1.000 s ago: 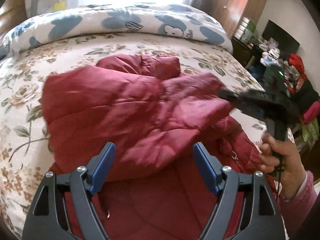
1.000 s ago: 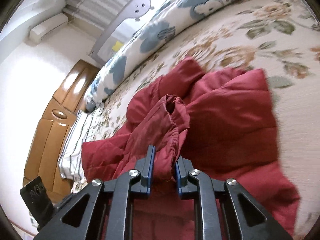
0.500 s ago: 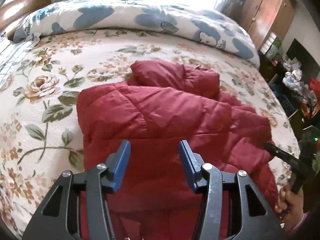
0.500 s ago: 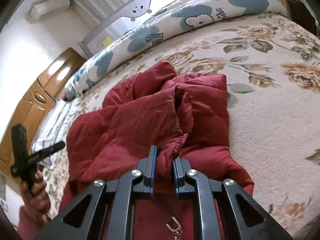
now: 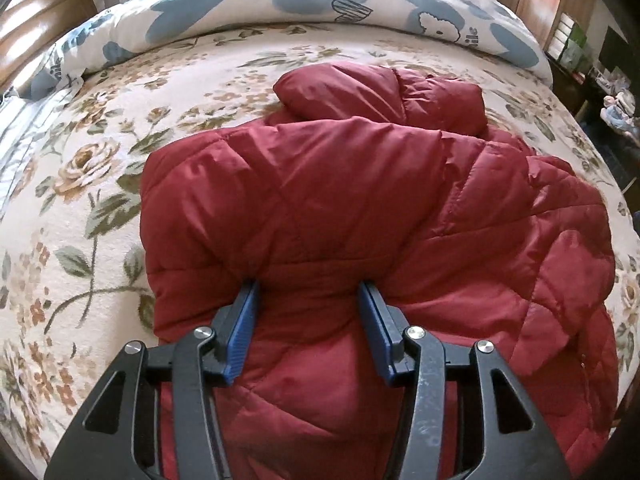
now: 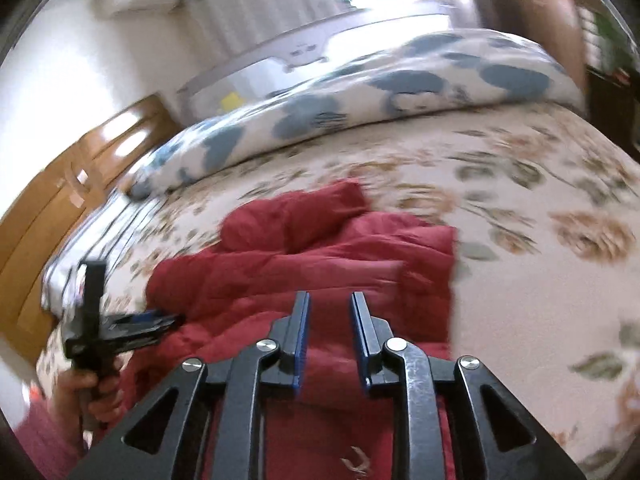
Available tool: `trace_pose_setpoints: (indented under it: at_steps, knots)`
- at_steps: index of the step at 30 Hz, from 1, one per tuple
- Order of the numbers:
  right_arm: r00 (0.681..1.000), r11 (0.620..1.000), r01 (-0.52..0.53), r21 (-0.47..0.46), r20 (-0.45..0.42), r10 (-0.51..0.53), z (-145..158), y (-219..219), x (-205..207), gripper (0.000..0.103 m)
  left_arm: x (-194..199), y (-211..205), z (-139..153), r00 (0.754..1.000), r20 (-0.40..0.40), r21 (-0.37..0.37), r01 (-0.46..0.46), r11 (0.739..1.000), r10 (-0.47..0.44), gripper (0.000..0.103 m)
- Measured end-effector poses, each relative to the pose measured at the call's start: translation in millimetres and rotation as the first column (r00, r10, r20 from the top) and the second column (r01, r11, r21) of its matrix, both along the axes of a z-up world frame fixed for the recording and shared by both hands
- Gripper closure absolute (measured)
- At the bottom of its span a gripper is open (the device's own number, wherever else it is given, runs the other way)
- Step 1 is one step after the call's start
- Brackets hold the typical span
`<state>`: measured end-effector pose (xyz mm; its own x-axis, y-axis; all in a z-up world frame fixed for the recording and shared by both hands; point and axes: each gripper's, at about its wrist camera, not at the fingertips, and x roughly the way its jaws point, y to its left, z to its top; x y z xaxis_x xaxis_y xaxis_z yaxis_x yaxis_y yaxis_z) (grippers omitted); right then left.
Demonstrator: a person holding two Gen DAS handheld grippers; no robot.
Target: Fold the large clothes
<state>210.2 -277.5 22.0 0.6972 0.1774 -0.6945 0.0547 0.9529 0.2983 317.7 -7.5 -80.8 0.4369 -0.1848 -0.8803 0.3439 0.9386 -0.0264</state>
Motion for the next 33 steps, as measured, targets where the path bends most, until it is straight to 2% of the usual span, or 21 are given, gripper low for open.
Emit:
trace_pose_setpoints:
  at_steps: [2,6,9,11,15,19,23,28,29,33]
  knots:
    - [0.999,0.999,-0.027,-0.033,-0.037,0.025,-12,10,12,0.079,1,1,-2,1.000,0.000,0.015,-0.009,1.000,0.009,0.052]
    - [0.985,0.997,-0.022,-0.073,-0.172,0.010,-59,11,34,0.080,3,2,-6,1.000,0.009,0.048,-0.011,0.999,0.010,0.051]
    - [0.977,0.994,-0.023,-0.110,-0.214,-0.001,-86,6,39,0.080,1,6,-3,1.000,0.014,0.048,-0.016,0.999,0.015,0.051]
    - [0.977,0.996,-0.016,-0.083,-0.214,-0.002,-95,1,40,0.080,-4,9,5,0.999,0.029,0.025,-0.023,0.999,0.022,0.053]
    - [0.975,0.997,-0.009,-0.070,-0.222,-0.007,-98,-1,42,0.080,-20,11,23,0.997,0.079,-0.037,0.010,0.999,-0.007,0.053]
    - [0.974,0.998,-0.010,-0.058,-0.225,-0.004,-98,-2,42,0.080,-15,4,2,0.999,0.036,0.074,-0.006,0.997,0.004,0.052]
    - [0.969,0.998,0.006,-0.066,-0.246,-0.022,-85,1,42,0.079,-8,7,-12,1.000,0.003,0.065,-0.019,0.998,0.019,0.052]
    - [0.980,0.997,-0.024,-0.079,-0.196,0.008,-60,14,34,0.070,-9,5,-17,1.000,0.012,0.083,-0.017,0.996,0.016,0.052]
    - [0.977,0.995,-0.032,-0.093,-0.212,0.012,-62,16,36,0.067,-9,5,-17,1.000,0.011,0.081,-0.018,0.997,0.017,0.052]
    - [0.961,0.993,-0.029,-0.110,-0.275,-0.002,-90,9,41,0.067,-11,10,-13,1.000,0.004,0.060,-0.020,0.998,0.019,0.052]
